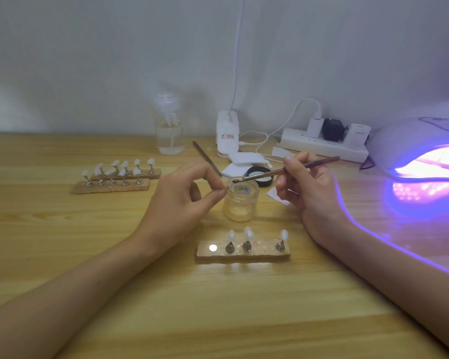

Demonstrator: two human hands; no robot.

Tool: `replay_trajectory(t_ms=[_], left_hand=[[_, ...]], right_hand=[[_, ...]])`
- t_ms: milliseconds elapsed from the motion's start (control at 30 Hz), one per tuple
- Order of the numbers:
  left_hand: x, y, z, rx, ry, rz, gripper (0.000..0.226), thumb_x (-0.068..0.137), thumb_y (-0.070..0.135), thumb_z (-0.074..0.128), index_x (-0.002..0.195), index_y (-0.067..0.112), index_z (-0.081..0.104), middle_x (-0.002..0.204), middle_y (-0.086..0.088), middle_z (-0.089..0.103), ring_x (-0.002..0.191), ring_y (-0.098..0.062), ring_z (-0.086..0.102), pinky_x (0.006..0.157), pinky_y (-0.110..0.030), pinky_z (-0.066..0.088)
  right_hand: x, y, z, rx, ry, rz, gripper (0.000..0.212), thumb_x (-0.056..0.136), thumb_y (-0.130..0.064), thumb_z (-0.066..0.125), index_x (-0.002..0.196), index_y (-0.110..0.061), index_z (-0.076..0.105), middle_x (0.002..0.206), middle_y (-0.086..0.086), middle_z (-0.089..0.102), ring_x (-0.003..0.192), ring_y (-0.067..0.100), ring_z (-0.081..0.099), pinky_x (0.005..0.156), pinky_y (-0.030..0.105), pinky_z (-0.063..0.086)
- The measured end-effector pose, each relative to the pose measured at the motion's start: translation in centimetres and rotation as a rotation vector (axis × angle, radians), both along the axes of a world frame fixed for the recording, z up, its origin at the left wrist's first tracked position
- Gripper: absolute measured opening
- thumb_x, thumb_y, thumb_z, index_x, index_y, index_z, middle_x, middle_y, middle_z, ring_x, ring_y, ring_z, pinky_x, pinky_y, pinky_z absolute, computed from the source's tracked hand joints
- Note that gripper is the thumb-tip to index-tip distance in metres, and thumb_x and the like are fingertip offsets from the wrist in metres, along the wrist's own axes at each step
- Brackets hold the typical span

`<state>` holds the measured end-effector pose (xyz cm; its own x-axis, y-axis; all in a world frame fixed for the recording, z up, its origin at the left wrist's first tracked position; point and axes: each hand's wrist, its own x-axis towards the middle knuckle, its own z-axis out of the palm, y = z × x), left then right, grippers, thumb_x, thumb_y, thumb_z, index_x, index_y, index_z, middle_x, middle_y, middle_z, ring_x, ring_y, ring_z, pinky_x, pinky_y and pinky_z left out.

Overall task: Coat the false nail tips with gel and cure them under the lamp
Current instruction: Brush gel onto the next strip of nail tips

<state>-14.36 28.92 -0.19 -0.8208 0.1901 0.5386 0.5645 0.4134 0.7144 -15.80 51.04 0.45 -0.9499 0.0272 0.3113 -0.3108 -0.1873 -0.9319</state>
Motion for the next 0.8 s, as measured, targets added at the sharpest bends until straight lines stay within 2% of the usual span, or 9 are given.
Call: replay_trajectory(t_ms=[100, 233, 367, 533, 667, 800], left_hand=[[0.08, 0.08, 0.06, 0.008, -0.008, -0.004, 0.019, 0.085, 0.012, 0.075, 0.076, 0.023, 0.062, 0.081, 0.02, 0.062, 0.05, -0.006, 0.044, 0.054, -0.01, 0.034], [0.13, 0.16, 0.12, 0.013, -0.02, -0.009, 0.017, 0.085, 0.011, 0.074, 0.076, 0.019, 0.062, 0.077, 0.021, 0.06, 0.049, -0.005, 0.043, 0.053, -0.01, 0.033], [0.1, 0.26, 0.14, 0.014, -0.032, -0.011, 0.018, 0.085, 0.01, 0.074, 0.076, 0.019, 0.061, 0.077, 0.019, 0.061, 0.049, -0.004, 0.043, 0.052, -0.01, 0.033], [0.1, 0.27, 0.11, 0.019, -0.042, -0.013, 0.017, 0.085, 0.01, 0.073, 0.076, 0.018, 0.061, 0.075, 0.019, 0.061, 0.048, -0.005, 0.043, 0.051, -0.012, 0.033], [0.07, 0.28, 0.14, 0.019, -0.048, -0.01, 0.017, 0.085, 0.01, 0.073, 0.076, 0.018, 0.061, 0.076, 0.019, 0.061, 0.048, -0.005, 0.043, 0.051, -0.012, 0.033], [0.07, 0.27, 0.13, 0.02, -0.05, -0.011, 0.016, 0.085, 0.01, 0.074, 0.076, 0.017, 0.061, 0.076, 0.018, 0.062, 0.047, -0.005, 0.043, 0.051, -0.012, 0.033]], right_hand=[[0.06, -0.05, 0.03, -0.005, 0.02, 0.059, 0.023, 0.091, -0.029, 0.066, 0.07, -0.026, 0.057, 0.059, 0.003, 0.062, 0.052, 0.015, 0.058, 0.053, 0.022, 0.049], [-0.1, 0.02, -0.18, 0.017, -0.005, 0.006, 0.025, 0.097, -0.021, 0.061, 0.074, -0.021, 0.053, 0.058, 0.003, 0.061, 0.051, 0.014, 0.057, 0.05, 0.021, 0.047], [0.03, -0.01, 0.09, -0.014, 0.025, 0.045, 0.027, 0.094, -0.025, 0.063, 0.068, -0.029, 0.057, 0.058, 0.002, 0.061, 0.052, 0.014, 0.058, 0.052, 0.022, 0.049], [-0.02, -0.01, -0.09, 0.024, -0.003, -0.012, 0.026, 0.097, -0.02, 0.061, 0.073, -0.022, 0.053, 0.058, 0.002, 0.061, 0.051, 0.014, 0.057, 0.051, 0.022, 0.048], [0.09, -0.07, 0.12, 0.011, 0.032, 0.048, 0.027, 0.095, -0.023, 0.062, 0.069, -0.027, 0.057, 0.058, 0.002, 0.061, 0.052, 0.014, 0.058, 0.053, 0.022, 0.049], [0.01, -0.01, -0.08, 0.043, 0.001, -0.015, 0.027, 0.097, -0.02, 0.061, 0.071, -0.023, 0.054, 0.057, 0.001, 0.061, 0.05, 0.013, 0.057, 0.051, 0.021, 0.048]])
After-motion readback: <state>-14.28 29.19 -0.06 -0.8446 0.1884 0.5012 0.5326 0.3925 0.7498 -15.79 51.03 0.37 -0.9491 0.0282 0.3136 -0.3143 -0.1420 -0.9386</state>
